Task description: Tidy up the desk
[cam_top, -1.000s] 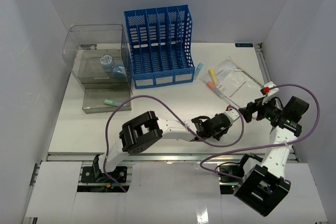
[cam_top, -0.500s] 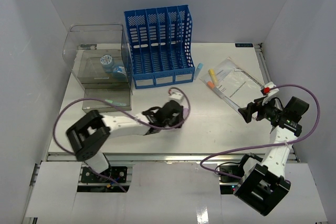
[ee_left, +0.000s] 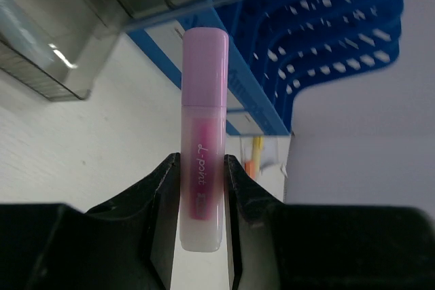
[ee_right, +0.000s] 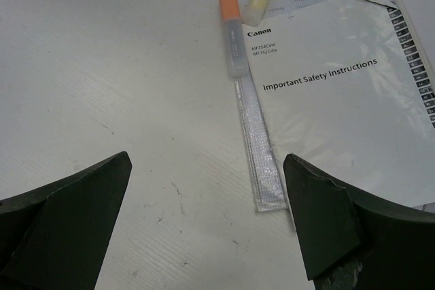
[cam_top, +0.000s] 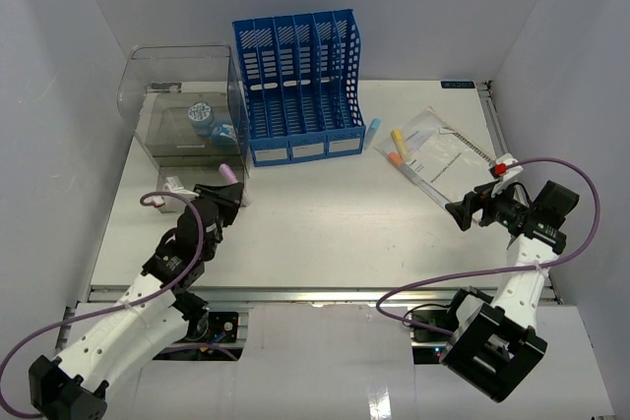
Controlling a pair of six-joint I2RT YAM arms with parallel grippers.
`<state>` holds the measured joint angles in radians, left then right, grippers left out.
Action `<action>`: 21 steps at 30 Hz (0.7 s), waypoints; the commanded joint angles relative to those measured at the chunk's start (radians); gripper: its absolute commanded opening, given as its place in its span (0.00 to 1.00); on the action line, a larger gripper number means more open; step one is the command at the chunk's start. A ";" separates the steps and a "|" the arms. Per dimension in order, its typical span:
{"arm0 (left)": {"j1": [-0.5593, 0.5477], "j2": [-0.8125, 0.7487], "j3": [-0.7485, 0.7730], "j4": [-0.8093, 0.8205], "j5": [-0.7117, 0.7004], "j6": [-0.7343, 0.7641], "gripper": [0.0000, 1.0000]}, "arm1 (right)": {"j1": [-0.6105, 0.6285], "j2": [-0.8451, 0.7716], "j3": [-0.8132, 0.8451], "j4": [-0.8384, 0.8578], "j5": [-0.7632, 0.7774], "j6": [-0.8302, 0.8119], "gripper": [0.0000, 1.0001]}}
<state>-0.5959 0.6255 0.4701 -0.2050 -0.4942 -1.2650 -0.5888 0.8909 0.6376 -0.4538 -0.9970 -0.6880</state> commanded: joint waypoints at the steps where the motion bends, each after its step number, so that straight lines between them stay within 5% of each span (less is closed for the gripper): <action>1: 0.107 0.051 0.052 -0.155 -0.101 -0.168 0.23 | -0.002 -0.008 -0.010 0.000 -0.025 -0.010 1.00; 9: 0.473 0.408 0.203 -0.107 0.297 -0.158 0.13 | 0.000 -0.011 -0.012 0.000 -0.023 -0.021 1.00; 14: 0.554 0.573 0.313 -0.095 0.350 -0.111 0.14 | 0.005 0.005 -0.009 0.010 -0.021 -0.029 1.00; 21: 0.623 0.689 0.324 -0.076 0.463 -0.123 0.54 | 0.170 0.147 0.064 0.069 0.142 -0.057 0.99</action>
<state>-0.0125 1.2845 0.7799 -0.3028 -0.1382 -1.3833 -0.5372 0.9469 0.6375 -0.4325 -0.9751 -0.7123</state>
